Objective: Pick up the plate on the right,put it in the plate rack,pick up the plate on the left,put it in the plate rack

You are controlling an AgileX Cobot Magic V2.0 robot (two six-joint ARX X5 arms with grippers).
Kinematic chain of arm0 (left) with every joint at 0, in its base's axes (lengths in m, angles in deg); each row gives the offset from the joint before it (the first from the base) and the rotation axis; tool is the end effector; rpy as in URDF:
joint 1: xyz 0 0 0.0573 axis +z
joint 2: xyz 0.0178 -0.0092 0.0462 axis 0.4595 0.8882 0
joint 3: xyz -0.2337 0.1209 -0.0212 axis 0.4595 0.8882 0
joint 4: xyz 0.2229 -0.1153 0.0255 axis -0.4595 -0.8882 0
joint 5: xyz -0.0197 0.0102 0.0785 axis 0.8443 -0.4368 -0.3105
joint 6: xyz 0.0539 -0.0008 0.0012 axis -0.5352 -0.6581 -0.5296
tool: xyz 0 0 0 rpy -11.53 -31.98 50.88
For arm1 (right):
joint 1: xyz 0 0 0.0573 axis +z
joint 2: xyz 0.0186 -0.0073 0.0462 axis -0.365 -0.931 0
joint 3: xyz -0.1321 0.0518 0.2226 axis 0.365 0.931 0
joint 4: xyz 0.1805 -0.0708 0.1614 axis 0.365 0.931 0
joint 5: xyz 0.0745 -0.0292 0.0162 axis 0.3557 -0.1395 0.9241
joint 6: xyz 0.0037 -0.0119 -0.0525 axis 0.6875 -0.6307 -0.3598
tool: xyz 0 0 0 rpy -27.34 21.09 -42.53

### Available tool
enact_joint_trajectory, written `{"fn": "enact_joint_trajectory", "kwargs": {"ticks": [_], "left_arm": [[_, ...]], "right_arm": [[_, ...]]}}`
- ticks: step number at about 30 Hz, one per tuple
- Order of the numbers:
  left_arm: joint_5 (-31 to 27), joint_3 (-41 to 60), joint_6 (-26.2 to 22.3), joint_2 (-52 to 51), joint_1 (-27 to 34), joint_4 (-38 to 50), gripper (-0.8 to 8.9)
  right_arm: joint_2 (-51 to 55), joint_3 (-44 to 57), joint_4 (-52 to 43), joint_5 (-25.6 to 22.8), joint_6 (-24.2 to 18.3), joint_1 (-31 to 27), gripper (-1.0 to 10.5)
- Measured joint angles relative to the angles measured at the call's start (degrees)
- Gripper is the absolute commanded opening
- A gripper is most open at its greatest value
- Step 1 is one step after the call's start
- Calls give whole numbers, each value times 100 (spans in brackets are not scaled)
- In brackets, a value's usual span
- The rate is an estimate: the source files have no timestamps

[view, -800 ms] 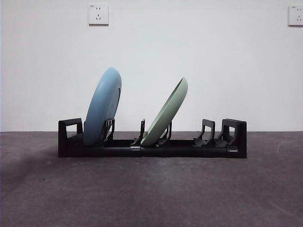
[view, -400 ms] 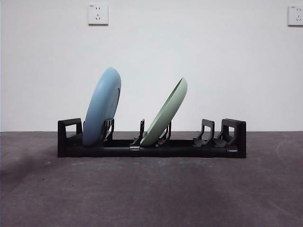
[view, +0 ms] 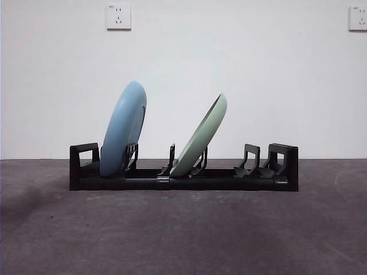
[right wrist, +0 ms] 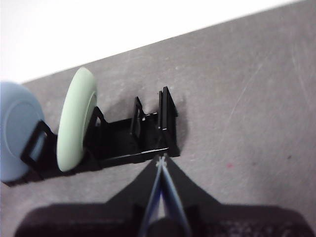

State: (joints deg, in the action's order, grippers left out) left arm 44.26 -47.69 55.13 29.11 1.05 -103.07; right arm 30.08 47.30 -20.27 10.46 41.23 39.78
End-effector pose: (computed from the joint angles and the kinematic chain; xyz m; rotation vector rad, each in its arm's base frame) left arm 0.0953 -0.0404 0.2962 0.1043 0.2039 -0.2541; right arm 0.1053 0.0301 0.2898 0.2955 0.3547 0.0939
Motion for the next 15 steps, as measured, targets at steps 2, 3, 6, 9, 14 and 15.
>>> {"fn": "enact_joint_trajectory", "kwargs": {"ticks": [2,3,6,9,14,15], "left_arm": [[0,0,0,52,0,-74,-3],[0,0,0,76,0,-96,-3],[-2,0,0,138,0,-162,-3],[0,0,0,192,0,-258,-3],[-2,0,0,221,2,-527,-3],[2,0,-2,144,17,-651,-3]], "right_arm": [[-24,0,2,-11,190,0,2],[-24,0,4,-42,240,0,2],[-24,0,7,-136,315,0,2],[-24,0,9,-142,343,0,2],[-24,0,96,-146,352,0,2],[-24,0,109,-146,352,0,2]]}}
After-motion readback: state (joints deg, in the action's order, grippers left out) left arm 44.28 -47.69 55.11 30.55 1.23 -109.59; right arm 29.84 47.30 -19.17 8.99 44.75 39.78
